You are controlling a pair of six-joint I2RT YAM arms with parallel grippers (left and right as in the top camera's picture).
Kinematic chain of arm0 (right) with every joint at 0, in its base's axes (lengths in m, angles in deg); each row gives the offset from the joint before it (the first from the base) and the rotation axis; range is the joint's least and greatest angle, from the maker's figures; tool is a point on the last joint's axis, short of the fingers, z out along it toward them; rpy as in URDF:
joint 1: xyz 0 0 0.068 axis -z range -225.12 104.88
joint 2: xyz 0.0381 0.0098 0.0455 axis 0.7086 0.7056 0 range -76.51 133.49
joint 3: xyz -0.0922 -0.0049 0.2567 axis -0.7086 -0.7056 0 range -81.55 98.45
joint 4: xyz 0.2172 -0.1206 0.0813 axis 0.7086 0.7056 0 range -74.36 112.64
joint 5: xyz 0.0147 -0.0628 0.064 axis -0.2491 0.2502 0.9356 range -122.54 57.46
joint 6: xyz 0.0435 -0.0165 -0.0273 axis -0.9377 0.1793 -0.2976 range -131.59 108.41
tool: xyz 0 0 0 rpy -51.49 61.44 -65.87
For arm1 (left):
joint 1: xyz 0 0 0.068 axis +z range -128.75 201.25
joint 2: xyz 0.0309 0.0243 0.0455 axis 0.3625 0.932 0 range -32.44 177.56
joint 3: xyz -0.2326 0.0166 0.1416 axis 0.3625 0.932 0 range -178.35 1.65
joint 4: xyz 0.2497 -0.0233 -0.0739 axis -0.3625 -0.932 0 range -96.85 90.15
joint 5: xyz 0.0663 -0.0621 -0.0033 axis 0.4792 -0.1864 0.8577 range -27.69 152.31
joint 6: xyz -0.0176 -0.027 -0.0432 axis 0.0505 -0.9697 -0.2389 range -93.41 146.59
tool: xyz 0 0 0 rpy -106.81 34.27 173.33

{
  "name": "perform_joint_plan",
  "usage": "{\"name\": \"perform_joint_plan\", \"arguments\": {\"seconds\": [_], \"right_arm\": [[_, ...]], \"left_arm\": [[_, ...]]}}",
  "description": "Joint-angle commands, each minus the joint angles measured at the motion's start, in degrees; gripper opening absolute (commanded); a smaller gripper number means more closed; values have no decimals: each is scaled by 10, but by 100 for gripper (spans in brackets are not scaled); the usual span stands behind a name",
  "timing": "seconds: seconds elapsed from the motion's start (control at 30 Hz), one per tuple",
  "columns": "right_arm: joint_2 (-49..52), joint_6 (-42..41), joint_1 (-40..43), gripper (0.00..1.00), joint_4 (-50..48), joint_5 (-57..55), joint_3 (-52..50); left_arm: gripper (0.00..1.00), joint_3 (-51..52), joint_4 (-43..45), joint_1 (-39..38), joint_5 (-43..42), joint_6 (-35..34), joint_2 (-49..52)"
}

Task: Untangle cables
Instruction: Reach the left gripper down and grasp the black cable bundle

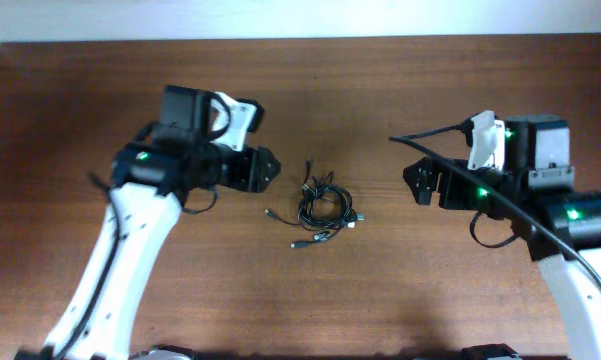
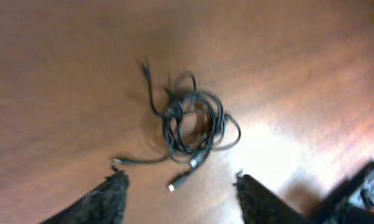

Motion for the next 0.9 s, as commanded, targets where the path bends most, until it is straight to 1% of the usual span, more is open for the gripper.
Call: {"name": "perform_joint_plan", "arguments": {"seconds": [0.0,0.03,0.1,0.23,0.4,0.57,0.63,0.7,0.77,0.87], "right_arm": [[16,6,-3,99,3,12,9],[18,6,-2,99,3,11,9],[19,7,-3,99,2,11,9],[19,7,-2,99,2,9,9],[19,7,-2,99,-2,7,9],[19,7,-2,99,-5,7,9],[19,7,-2,99,-6,6,9],[19,7,-2,99,-6,-7,9],[19,7,-2,99,-6,-9,9],[19,7,-2,99,-5,-14,9]], "left_arm": [[50,-7,-16,-39,6,-12,67],[47,-7,-22,-51,27,-30,89],[43,-7,-24,-68,44,-34,124],[43,-7,-18,-88,45,-34,193],[42,-7,-2,-89,44,-34,253],[31,-7,18,-89,42,-34,289],[30,-6,30,-94,42,-34,301],[30,-6,54,-104,42,-34,312],[32,-6,72,-117,43,-34,316],[35,-6,78,-129,43,-34,320]]}}
